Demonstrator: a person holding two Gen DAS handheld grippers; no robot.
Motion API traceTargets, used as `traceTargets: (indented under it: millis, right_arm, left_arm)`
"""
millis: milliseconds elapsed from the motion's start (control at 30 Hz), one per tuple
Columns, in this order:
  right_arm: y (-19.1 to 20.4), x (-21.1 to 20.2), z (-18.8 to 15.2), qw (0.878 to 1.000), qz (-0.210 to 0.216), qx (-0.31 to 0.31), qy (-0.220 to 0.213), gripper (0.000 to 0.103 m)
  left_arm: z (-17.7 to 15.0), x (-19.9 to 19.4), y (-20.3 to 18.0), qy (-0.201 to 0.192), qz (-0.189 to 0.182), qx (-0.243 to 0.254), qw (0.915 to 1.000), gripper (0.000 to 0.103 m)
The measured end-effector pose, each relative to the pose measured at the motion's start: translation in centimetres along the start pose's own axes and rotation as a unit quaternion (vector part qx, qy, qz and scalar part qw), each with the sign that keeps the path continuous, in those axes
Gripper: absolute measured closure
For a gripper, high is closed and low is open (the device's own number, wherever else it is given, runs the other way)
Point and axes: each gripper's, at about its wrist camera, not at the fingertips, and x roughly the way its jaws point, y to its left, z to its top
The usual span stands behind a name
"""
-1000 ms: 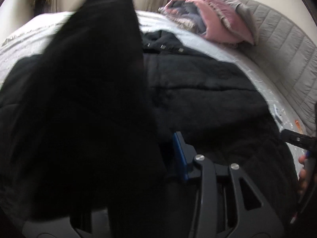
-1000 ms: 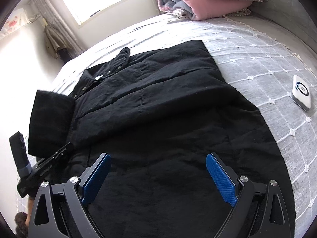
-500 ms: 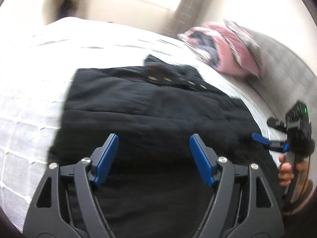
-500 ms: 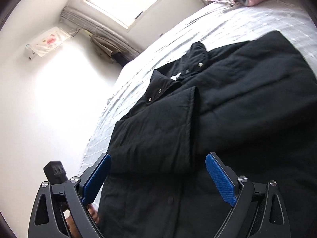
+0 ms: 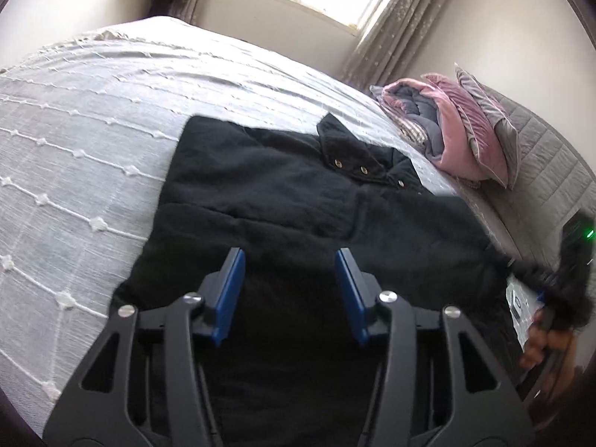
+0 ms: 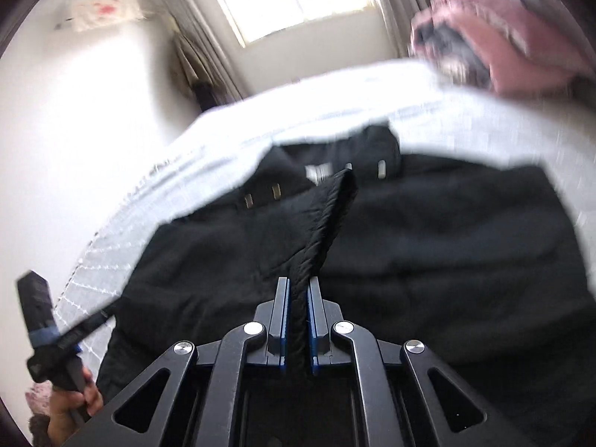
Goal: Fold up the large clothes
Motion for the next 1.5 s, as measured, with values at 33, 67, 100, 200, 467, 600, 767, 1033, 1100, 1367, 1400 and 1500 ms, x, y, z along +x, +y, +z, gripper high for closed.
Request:
traceTargets:
  millis: [33,67,100,200,467,600,767,1033,1100,1367,1400,1500]
  right_arm:
    - [-0.1,0.2,0.1,1.0,-0.01,-0.005,0.005,0.095]
    - [-0.4,1.0,-0.1,0.999,-0.025,-0.006,0.019,0.094]
    - [-0.7,1.8,-0.4,0.999,-0.039,-0.006,0.033,0.094]
    - [-2.2,5.4,-2.3,0.988,-0.12,-0.019,0.099,0.089]
    - [-3.5,3.3,-3.4,0.989,-0.109,-0.005,0.101,0.079]
    - [-3.5,-0.1,-3.5,0.991,-0.095,0.009,0.094,0.039]
    - [-3.4,-6.5,-3.9,0.992,-0.096,-0.011,0.078,0.023]
    - [-5.6,-14.4,-6.3,0.993,-0.098,0.011,0.063,0.019]
    - [-6.2,-15.4,-7.1,0.993,-0.096,0.016,0.063,0.019]
    - [-8.7,-19.1,-12.1,0.993,-0.07,0.039,0.09,0.017]
    - [-8.9,-19.3,-12.6,0.992,-0.07,0.042,0.098,0.016]
    - [-9.9,-19.9,-14.4,0.989,-0.064,0.049,0.125,0.013]
  left_arm:
    - [-0.1,0.4,-0.1,0.006,0.001,0.002,1.0,0.051]
    - [-0.3,0.9,-0.3,0.018,0.006,0.008,0.9998,0.051]
    - [-0.6,1.4,-0.6,0.031,0.015,0.014,0.9993,0.051]
    - [-1.4,2.1,-1.0,0.045,0.036,0.032,0.9978,0.051]
    - [-1.2,1.6,-2.7,0.054,0.063,0.065,0.9944,0.041]
    - [-0.7,-0.6,-3.3,0.046,0.056,0.057,0.9957,0.025]
    - [-0.7,-4.3,-3.9,0.061,0.051,0.067,0.9946,0.018]
    - [-2.0,-10.7,-2.3,0.096,0.029,0.023,0.9947,0.012]
    - [-2.8,-12.1,-2.0,0.103,0.025,0.022,0.9942,0.004]
    - [-6.5,-16.4,-0.9,0.136,0.029,0.026,0.99,0.001]
    - [-6.9,-16.8,-0.7,0.139,0.029,0.026,0.9895,0.001]
    - [-8.7,-17.7,0.1,0.163,0.02,0.017,0.9863,0.001]
